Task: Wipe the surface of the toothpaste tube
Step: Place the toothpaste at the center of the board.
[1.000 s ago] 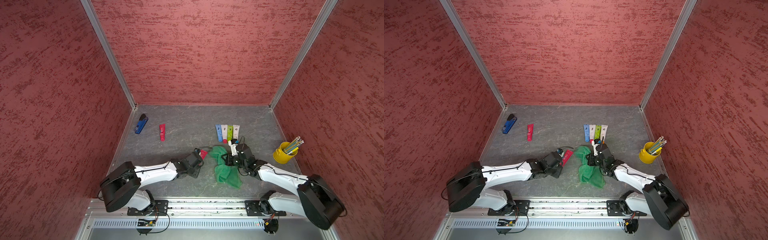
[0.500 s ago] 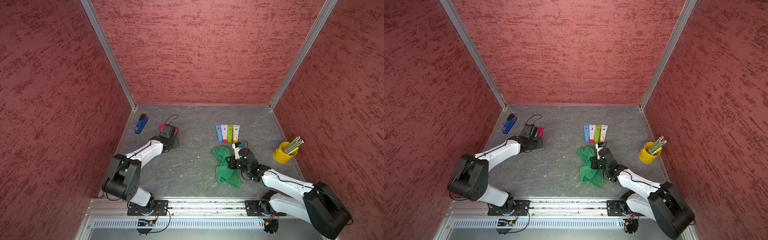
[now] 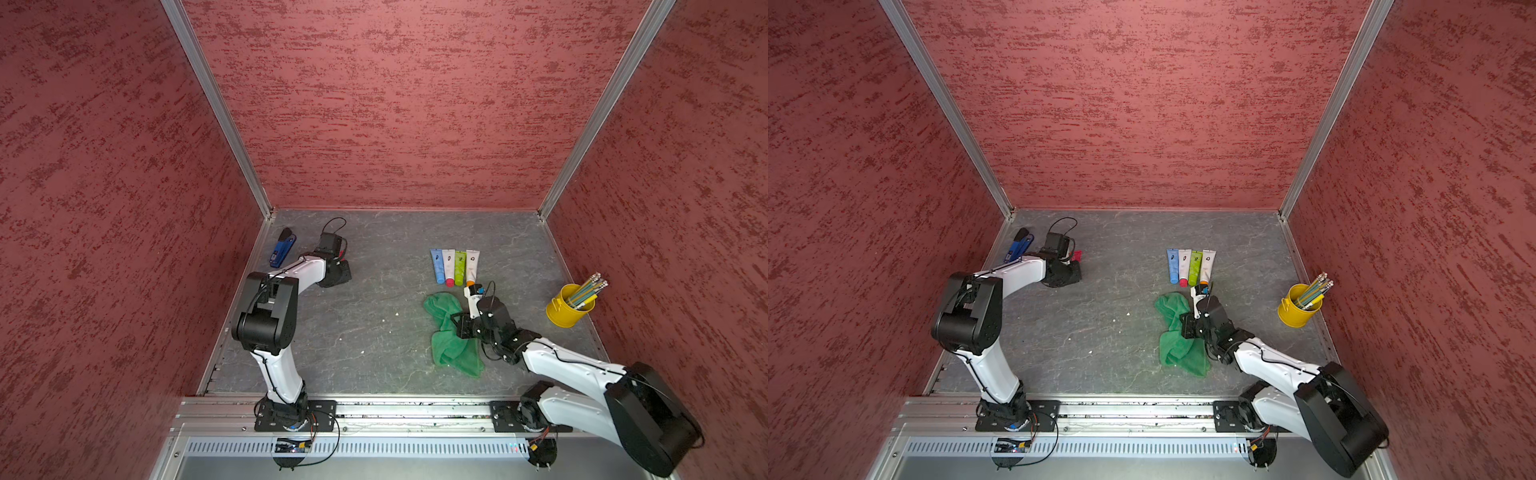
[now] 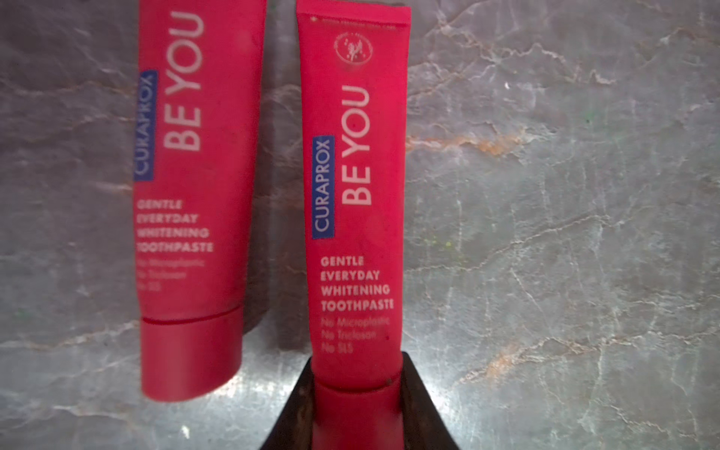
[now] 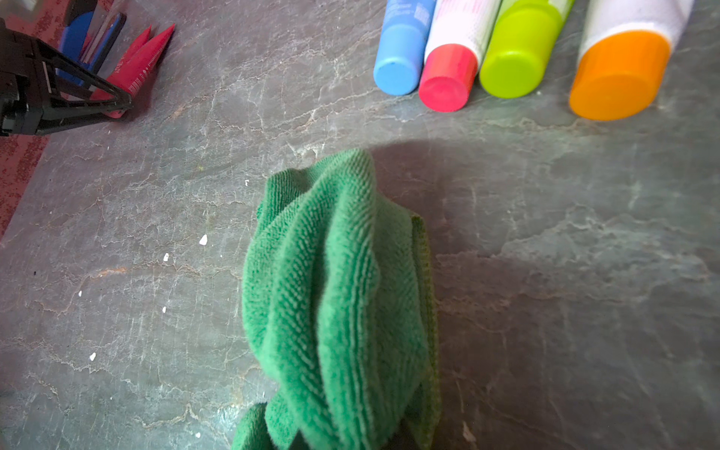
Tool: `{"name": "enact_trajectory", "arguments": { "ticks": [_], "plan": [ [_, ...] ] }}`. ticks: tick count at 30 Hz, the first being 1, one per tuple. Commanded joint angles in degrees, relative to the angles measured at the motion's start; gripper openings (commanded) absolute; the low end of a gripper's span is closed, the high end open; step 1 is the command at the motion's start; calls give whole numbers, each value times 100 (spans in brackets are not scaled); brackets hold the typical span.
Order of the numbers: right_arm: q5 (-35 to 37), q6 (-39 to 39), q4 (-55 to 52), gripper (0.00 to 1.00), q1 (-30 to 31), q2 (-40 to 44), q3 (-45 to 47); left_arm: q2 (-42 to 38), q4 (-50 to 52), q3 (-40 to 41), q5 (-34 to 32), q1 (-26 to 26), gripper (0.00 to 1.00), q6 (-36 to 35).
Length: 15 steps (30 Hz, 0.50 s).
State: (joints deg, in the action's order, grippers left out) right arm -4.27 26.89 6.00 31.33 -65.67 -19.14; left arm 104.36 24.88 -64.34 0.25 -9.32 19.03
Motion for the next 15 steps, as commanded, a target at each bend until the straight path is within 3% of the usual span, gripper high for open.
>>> {"name": "enact_trajectory", "arguments": {
  "ticks": [1,8,15],
  "plan": [
    [68,-106,128,0,-31,-60,-55,-12,64,42,-54,9,35,-38],
    [36,-114,134,0,-31,-103,-64,-298,133,277,-175,-151,50,42],
    [10,-123,146,0,-35,-121,-73,-852,667,-77,-752,-700,48,19]
  ]
}}
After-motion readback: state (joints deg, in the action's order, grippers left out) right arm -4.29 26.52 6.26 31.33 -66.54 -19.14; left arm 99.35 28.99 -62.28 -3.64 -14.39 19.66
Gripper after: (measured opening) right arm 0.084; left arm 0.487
